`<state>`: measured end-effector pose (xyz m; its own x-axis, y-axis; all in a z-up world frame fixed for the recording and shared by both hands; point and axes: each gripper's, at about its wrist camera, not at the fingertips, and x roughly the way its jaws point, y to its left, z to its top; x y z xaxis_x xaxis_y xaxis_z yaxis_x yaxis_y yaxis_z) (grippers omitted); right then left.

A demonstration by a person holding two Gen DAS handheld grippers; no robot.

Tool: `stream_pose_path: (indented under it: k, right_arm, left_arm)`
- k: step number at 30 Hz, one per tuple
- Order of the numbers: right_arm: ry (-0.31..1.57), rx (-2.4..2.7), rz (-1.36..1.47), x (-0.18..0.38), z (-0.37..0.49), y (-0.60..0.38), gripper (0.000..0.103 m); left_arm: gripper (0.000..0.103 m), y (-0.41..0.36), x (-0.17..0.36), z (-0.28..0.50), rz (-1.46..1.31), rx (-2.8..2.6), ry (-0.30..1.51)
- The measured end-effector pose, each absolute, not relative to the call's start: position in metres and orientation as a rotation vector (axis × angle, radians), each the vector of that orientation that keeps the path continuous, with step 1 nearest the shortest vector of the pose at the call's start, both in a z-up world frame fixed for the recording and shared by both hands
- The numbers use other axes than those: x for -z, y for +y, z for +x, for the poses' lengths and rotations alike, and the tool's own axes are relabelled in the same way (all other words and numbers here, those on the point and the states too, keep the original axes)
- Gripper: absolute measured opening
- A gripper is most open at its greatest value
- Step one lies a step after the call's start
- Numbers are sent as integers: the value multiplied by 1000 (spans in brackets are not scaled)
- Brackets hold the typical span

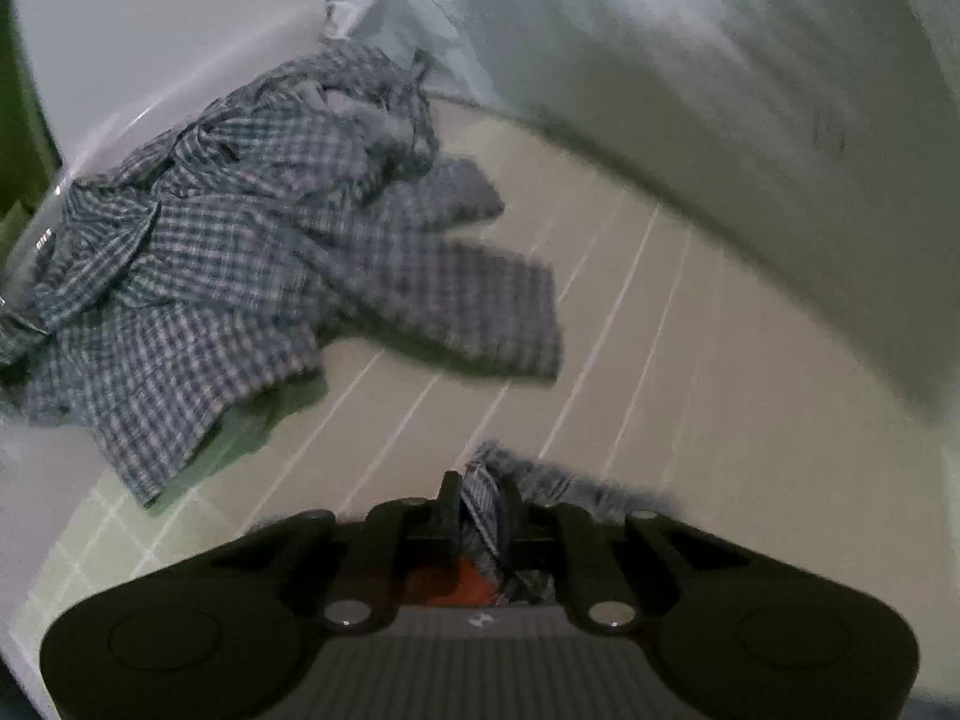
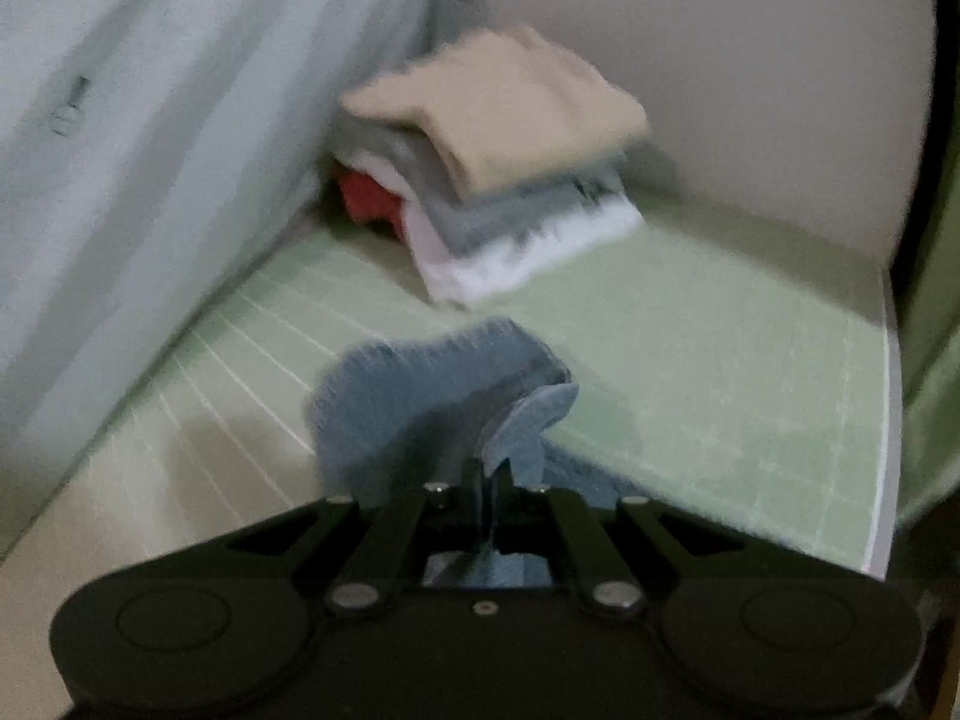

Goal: Fold clothes
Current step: 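Lay the held jeans leg along the mat with the right gripper while the left gripper grasps the waistband, then pull the jeans waistband with the left gripper to straighten them, then open it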

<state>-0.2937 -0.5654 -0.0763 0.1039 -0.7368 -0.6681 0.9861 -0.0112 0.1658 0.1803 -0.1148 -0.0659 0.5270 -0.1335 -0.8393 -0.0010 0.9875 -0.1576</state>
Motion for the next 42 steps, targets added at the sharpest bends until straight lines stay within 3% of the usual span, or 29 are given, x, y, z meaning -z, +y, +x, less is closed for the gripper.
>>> stream_pose_path:
  k: [7, 9, 10, 11, 12, 13, 17, 21, 27, 33, 36, 37, 38, 39, 40, 42]
  right_arm:
    - [364, 1280, 550, 20, -180, -637, 3]
    - [359, 1231, 498, 16, -137, -661, 4]
    - [368, 1205, 473, 15, -116, -670, 22]
    - [388, 1201, 459, 15, -98, -675, 36]
    - [395, 1197, 461, 16, -87, -673, 59]
    - [400, 1191, 466, 17, -78, -670, 61]
    - [477, 1060, 514, 47, -80, -627, 72]
    - [644, 1003, 567, 93, -109, -572, 73]
    - [792, 945, 646, 130, -160, -503, 74]
    - [805, 919, 647, 124, -182, -458, 75]
    - [798, 933, 624, 116, -186, -442, 76]
    - [799, 941, 617, 113, -188, -433, 76]
    - [799, 950, 613, 112, -190, -424, 76]
    - [801, 958, 612, 111, -192, -416, 76]
    - [804, 966, 612, 111, -195, -410, 76]
    - [811, 980, 618, 112, -200, -397, 76]
  left_arm:
    - [14, -123, 21, 270, -269, 102, 826]
    - [23, -131, 14, 297, -321, 86, 720]
    - [43, -135, 10, 308, -329, 68, 680]
    - [70, -141, 5, 312, -293, 24, 672]
    - [81, -145, 1, 313, -259, -8, 656]
    - [89, -147, 0, 306, -232, -13, 624]
    - [90, -134, 16, 263, -153, 7, 664]
    - [90, -97, 52, 205, -104, -100, 791]
    - [90, -36, 95, 139, -340, -179, 934]
    - [90, -23, 126, 151, -541, -91, 996]
    - [80, -26, 133, 159, -576, -64, 1017]
    - [62, -27, 134, 161, -572, -54, 1018]
    - [37, -29, 135, 164, -568, -43, 1020]
    - [23, -29, 135, 165, -557, -32, 1019]
    - [14, -30, 135, 166, -528, -20, 1014]
    - [9, -26, 130, 161, -485, -11, 985]
